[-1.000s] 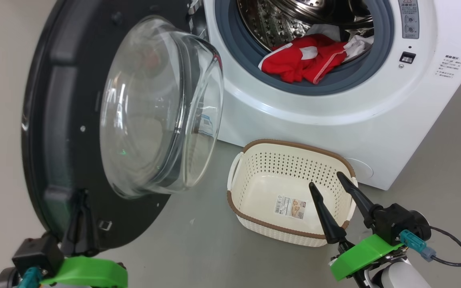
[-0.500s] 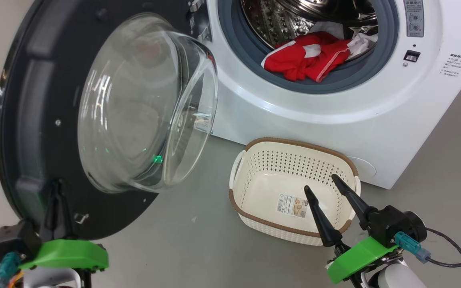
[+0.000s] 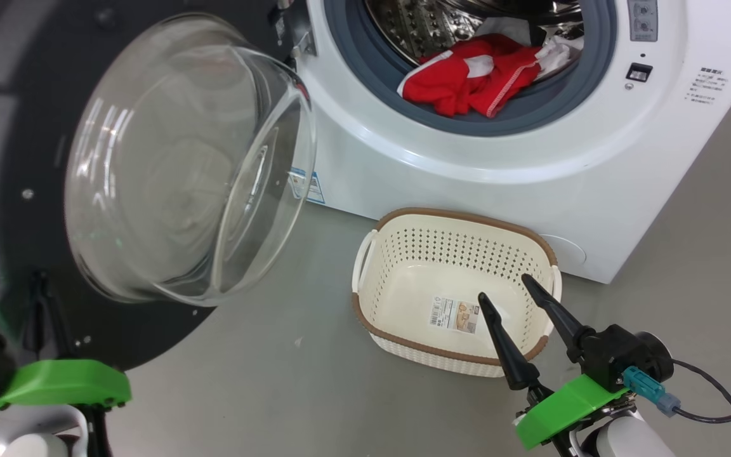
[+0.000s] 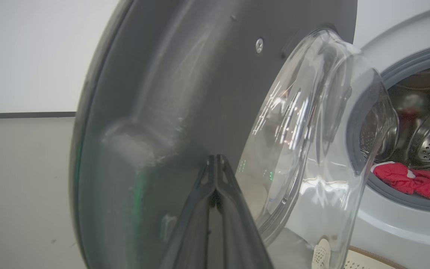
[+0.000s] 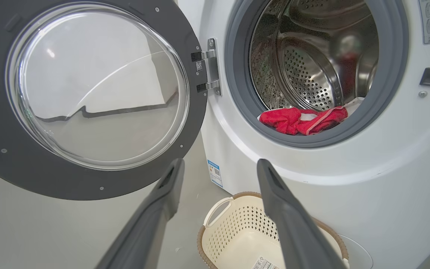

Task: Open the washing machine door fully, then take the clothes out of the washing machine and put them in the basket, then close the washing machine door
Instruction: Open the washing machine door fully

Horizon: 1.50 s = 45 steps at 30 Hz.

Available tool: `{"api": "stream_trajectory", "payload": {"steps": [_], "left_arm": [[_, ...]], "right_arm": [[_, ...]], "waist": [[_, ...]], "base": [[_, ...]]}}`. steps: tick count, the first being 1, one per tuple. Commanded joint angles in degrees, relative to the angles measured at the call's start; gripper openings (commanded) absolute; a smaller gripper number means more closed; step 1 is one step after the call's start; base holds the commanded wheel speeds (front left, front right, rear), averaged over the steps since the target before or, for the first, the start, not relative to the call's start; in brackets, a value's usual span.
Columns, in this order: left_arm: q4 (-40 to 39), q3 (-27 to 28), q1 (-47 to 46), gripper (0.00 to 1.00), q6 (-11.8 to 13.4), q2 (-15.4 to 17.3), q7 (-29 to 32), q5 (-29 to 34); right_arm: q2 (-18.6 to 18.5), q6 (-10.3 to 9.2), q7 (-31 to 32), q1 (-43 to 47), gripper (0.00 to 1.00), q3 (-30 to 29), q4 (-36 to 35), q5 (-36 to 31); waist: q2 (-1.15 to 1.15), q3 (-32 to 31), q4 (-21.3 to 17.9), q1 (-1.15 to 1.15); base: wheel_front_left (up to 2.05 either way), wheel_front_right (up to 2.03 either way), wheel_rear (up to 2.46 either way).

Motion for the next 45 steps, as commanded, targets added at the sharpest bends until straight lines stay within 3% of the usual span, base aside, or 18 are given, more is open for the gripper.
{"api": "stream_trajectory", "payload": {"steps": [1, 22, 45], "left_arm": [[-0.6, 3.1, -2.5, 0.0, 0.2, 2.8, -0.5, -0.4], [9.9, 9.2, -8.2, 0.0, -0.6, 6.4, -2.8, -0.7], [15.9, 11.7, -10.5, 0.0, -2.2, 8.0, -2.9, 5.7]], "right_arm": [[0.3, 0.28, -0.4, -1.9, 1.0, 1.3, -1.6, -0.3], [0.3, 0.28, -0.4, -3.6, 1.0, 0.9, -1.4, -2.3], [0.3, 0.28, 0.1, -3.5, 1.0, 2.0, -1.2, -1.7]], "waist": [[0.0, 0.4, -0.5, 0.0], [0.0, 2.9, -2.5, 0.0], [0.0, 2.0, -4.0, 0.0]], "base": [[0.0, 0.0, 0.0], [0.0, 0.0, 0.0], [0.0, 0.0, 0.0]]}}
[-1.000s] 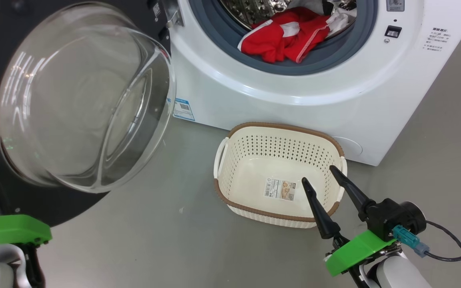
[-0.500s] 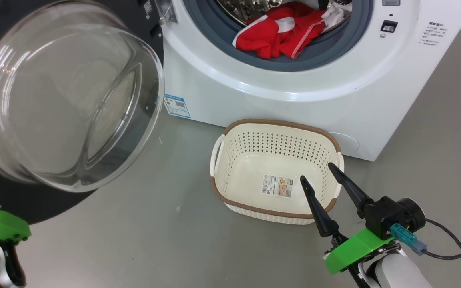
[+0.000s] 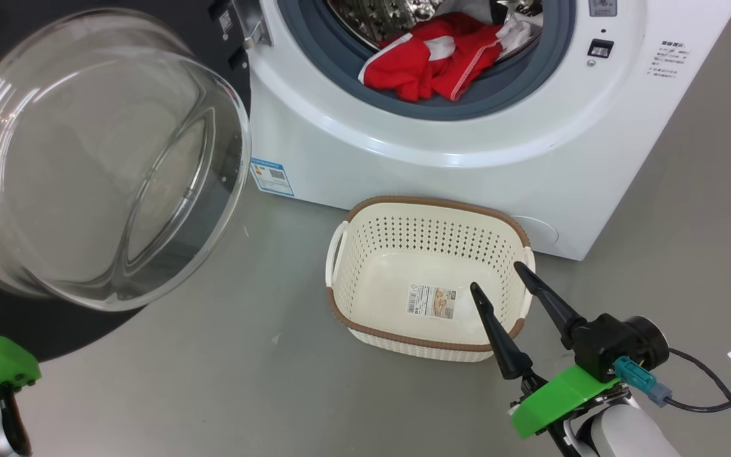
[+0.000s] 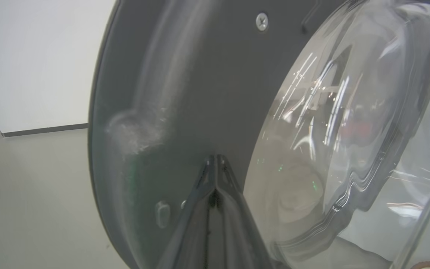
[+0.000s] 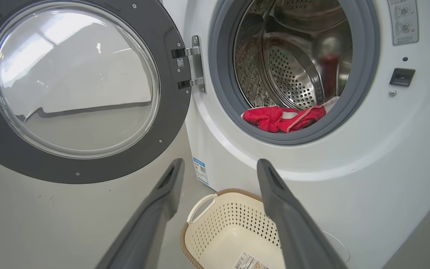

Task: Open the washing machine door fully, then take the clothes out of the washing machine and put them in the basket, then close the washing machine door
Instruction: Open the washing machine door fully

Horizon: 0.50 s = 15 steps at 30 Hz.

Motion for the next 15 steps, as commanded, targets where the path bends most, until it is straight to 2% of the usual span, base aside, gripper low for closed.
{"api": "stream_trajectory", "payload": {"steps": [1, 3, 4, 5, 6, 15], "left_arm": [[-2.0, 2.9, -1.2, 0.4, -0.3, 2.9, -0.4, 0.5], [-3.4, 3.3, -0.5, 0.77, -0.6, 2.5, -0.4, 0.5], [-4.3, 3.5, -0.1, 0.84, -0.8, 2.3, -0.4, 0.4], [-5.4, 3.6, 0.4, 0.96, -0.9, 2.0, -0.4, 0.4], [-6.6, 3.7, 1.0, 1.0, -1.1, 1.9, -0.4, 0.6], [-23.6, 3.1, 6.4, 1.0, -2.8, -1.0, -0.4, 0.0]], "right_arm": [[0.3, 0.28, 0.0, -1.4, 1.0, 1.5, -1.2, 1.3], [0.3, 0.28, -0.1, -1.4, 1.0, 1.5, -1.0, 1.8], [0.3, 0.28, -0.1, -1.5, 1.0, 1.3, -0.8, 2.0], [0.3, 0.28, -0.1, -1.5, 1.0, 1.1, -0.7, 2.1], [0.3, 0.28, -0.1, -1.5, 1.0, 0.7, -0.6, 2.3], [0.3, 0.28, -0.4, -2.4, 1.0, -3.2, -0.5, 1.6]], "waist": [[0.0, -0.5, -0.3, 0.0], [0.0, -0.7, -0.4, 0.0], [0.0, -0.9, -0.6, 0.0], [0.0, -1.1, -0.7, 0.0], [0.0, -1.2, -0.9, 0.0], [0.0, -2.0, -3.4, 0.0]], "base": [[0.0, 0.0, 0.0], [0.0, 0.0, 0.0], [0.0, 0.0, 0.0], [0.0, 0.0, 0.0], [0.0, 0.0, 0.0], [0.0, 0.0, 0.0]]}}
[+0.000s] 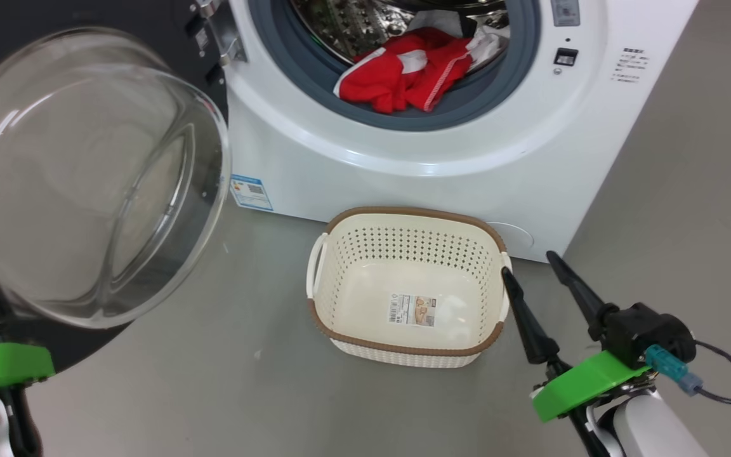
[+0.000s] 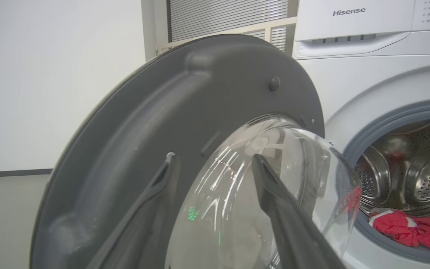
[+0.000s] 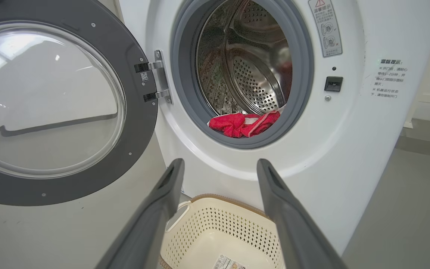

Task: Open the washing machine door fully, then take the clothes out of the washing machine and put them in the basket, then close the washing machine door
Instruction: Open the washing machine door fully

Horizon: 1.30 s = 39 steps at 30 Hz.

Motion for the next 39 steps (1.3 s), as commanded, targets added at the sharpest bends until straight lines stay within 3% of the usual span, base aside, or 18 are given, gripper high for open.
{"api": "stream_trajectory", "payload": {"steps": [1, 9, 19, 27, 39], "left_arm": [[-3.5, 1.5, 0.1, 1.0, -0.9, 1.7, -0.4, -0.3], [-14.5, -4.1, 2.3, 1.0, -5.6, -0.6, 1.3, -2.5], [-15.8, -10.6, 2.6, 1.0, -11.0, -3.4, 2.6, -6.1], [-15.0, -12.0, 4.6, 1.0, -11.4, -3.5, 3.2, -6.0], [-14.1, -12.4, 10.4, 1.0, -9.6, -2.6, 2.3, -3.2]], "right_arm": [[0.3, 0.28, -0.3, -2.5, 1.0, 0.4, -1.3, -0.7], [0.3, 0.28, -0.4, -4.3, 1.0, -4.0, -3.3, -2.2], [0.3, 0.28, -0.4, -4.5, 1.0, -7.1, -5.7, -4.1], [0.3, 0.28, -0.4, -3.5, 1.0, -7.6, -6.8, -4.3], [0.3, 0.28, -0.4, 0.4, 1.0, -6.9, -9.4, -3.1]], "waist": [[0.0, -0.1, -1.0, 0.0], [0.0, 0.6, -5.3, 0.0], [0.0, 1.8, -10.7, 0.0], [0.0, 0.7, -13.9, 0.0], [0.0, -2.2, -17.6, 0.0]], "base": [[0.0, 0.0, 0.0], [0.0, 0.0, 0.0], [0.0, 0.0, 0.0], [0.0, 0.0, 0.0], [0.0, 0.0, 0.0]]}}
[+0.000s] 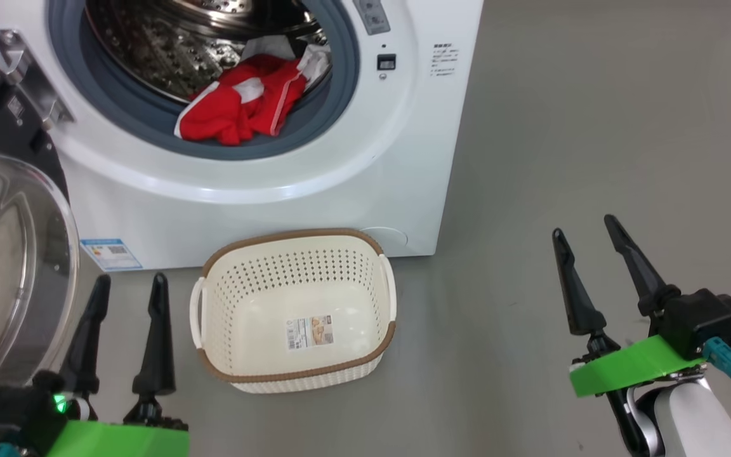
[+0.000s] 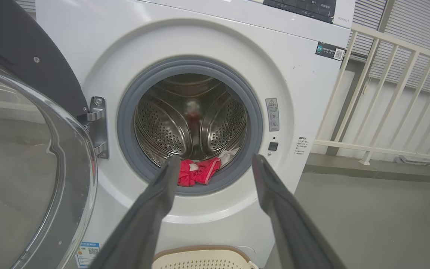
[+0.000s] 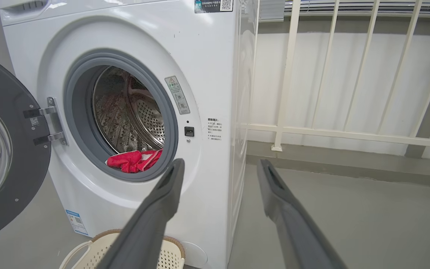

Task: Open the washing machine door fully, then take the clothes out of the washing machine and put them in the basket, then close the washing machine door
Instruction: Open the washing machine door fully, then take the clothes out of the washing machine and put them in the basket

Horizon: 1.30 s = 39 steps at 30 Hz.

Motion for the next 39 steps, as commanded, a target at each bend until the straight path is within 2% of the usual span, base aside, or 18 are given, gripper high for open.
{"api": "stream_trajectory", "payload": {"steps": [1, 9, 19, 32, 39], "left_arm": [[-1.2, 2.1, -0.4, 1.0, 0.4, 1.1, -0.7, 0.1], [0.9, 4.1, 4.6, 1.0, 1.5, 0.8, -2.4, 1.3], [2.1, 5.0, 8.5, 1.0, 1.5, 0.0, -2.9, 2.3], [1.9, 5.2, 9.4, 1.0, 1.9, -0.3, -2.9, 2.3], [1.8, 4.8, 9.0, 1.0, 2.5, -0.1, -2.8, 2.6]], "right_arm": [[0.1, 0.28, -0.4, -0.1, 1.0, 1.5, -1.7, 0.3], [0.1, 0.28, -0.4, 3.4, 1.0, 3.5, -3.3, 0.7], [0.1, 0.28, -0.4, 6.7, 1.0, 2.5, -4.0, -0.5], [0.1, 0.28, -0.4, 7.4, 1.0, 2.3, -4.3, -0.7], [0.1, 0.28, -0.4, 7.1, 1.0, 2.7, -3.9, -0.5]], "waist": [[0.0, -0.8, -0.7, 0.0], [0.0, -3.2, -2.5, 0.0], [0.0, -5.3, -3.0, 0.0], [0.0, -6.2, -3.0, 0.0], [0.0, -5.6, -3.1, 0.0]], "base": [[0.0, 0.0, 0.0], [0.0, 0.0, 0.0], [0.0, 0.0, 0.0], [0.07, -0.07, 0.0], [0.88, -0.88, 0.0]]}}
